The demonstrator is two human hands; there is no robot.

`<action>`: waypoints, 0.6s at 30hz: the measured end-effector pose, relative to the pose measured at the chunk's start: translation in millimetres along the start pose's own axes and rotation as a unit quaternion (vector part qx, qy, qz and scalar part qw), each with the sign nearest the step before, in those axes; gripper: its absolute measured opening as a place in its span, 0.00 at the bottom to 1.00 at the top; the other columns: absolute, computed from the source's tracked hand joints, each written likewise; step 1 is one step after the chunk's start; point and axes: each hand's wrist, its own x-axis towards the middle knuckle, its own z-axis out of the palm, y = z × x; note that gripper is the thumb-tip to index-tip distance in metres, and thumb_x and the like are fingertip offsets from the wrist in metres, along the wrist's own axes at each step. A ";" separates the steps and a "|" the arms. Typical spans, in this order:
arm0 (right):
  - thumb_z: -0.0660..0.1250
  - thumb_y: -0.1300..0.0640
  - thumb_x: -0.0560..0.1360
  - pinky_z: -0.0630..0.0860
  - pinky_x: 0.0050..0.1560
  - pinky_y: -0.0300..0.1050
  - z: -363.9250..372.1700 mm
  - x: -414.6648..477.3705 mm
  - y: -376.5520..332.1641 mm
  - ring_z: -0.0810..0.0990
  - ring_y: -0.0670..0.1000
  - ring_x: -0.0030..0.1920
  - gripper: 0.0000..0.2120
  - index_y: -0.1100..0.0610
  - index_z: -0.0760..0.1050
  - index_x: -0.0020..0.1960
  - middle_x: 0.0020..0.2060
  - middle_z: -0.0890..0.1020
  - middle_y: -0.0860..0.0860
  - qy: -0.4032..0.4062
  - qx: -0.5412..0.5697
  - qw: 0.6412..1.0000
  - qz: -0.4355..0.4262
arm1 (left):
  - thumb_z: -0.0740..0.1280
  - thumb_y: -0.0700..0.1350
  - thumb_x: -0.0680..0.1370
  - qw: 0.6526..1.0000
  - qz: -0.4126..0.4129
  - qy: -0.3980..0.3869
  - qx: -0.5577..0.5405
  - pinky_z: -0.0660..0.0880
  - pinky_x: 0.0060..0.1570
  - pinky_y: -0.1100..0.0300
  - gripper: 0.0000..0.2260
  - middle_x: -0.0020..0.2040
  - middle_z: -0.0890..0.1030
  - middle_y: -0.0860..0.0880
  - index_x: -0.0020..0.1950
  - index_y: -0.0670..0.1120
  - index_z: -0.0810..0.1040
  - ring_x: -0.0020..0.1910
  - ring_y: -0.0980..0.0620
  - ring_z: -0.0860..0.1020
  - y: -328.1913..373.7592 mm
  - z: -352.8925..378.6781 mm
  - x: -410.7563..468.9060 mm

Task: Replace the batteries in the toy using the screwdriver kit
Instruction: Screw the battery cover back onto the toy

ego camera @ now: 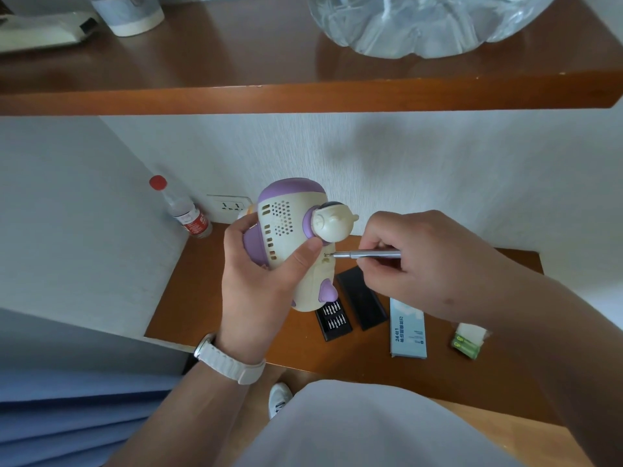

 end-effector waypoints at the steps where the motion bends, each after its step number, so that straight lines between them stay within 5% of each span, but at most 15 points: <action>1: 0.64 0.52 0.75 0.71 0.36 0.32 0.0 0.4 0.4 0.75 0.37 0.35 0.06 0.53 0.74 0.43 0.24 0.70 0.43 0.002 -0.002 1.000 0.000 | 0.77 0.63 0.62 1.000 0.000 0.001 -0.001 0.81 0.39 0.63 0.37 0.51 0.79 0.63 0.67 0.57 0.67 0.53 0.61 0.81 -0.2 -0.2 0.2; 7: 0.60 0.47 0.75 0.71 0.32 0.36 0.4 2.8 3.2 0.75 0.41 0.33 0.12 0.53 0.77 0.42 0.26 0.75 0.46 0.001 0.018 1.000 0.013 | 0.77 0.63 0.62 1.000 -0.006 0.003 -0.001 0.82 0.41 0.60 0.38 0.56 0.79 0.57 0.68 0.56 0.67 0.55 0.58 0.81 -0.6 -0.3 1.7; 10: 0.65 0.50 0.75 0.72 0.33 0.36 -0.4 3.5 4.5 0.76 0.45 0.32 0.04 0.50 0.74 0.46 0.29 0.77 0.45 0.003 0.028 1.000 0.008 | 0.78 0.62 0.63 1.000 -0.007 0.001 -0.010 0.82 0.40 0.60 0.38 0.56 0.80 0.55 0.68 0.55 0.67 0.56 0.55 0.81 -0.5 0.6 2.3; 18: 0.68 0.57 0.74 0.73 0.38 0.33 -1.9 4.1 6.9 0.77 0.44 0.39 0.07 0.48 0.71 0.44 0.28 0.75 0.45 0.000 0.005 1.000 0.006 | 0.78 0.63 0.62 1.000 -0.019 -0.006 -0.014 0.83 0.40 0.59 0.34 0.52 0.80 0.61 0.63 0.61 0.67 0.54 0.59 0.81 -0.1 4.1 3.4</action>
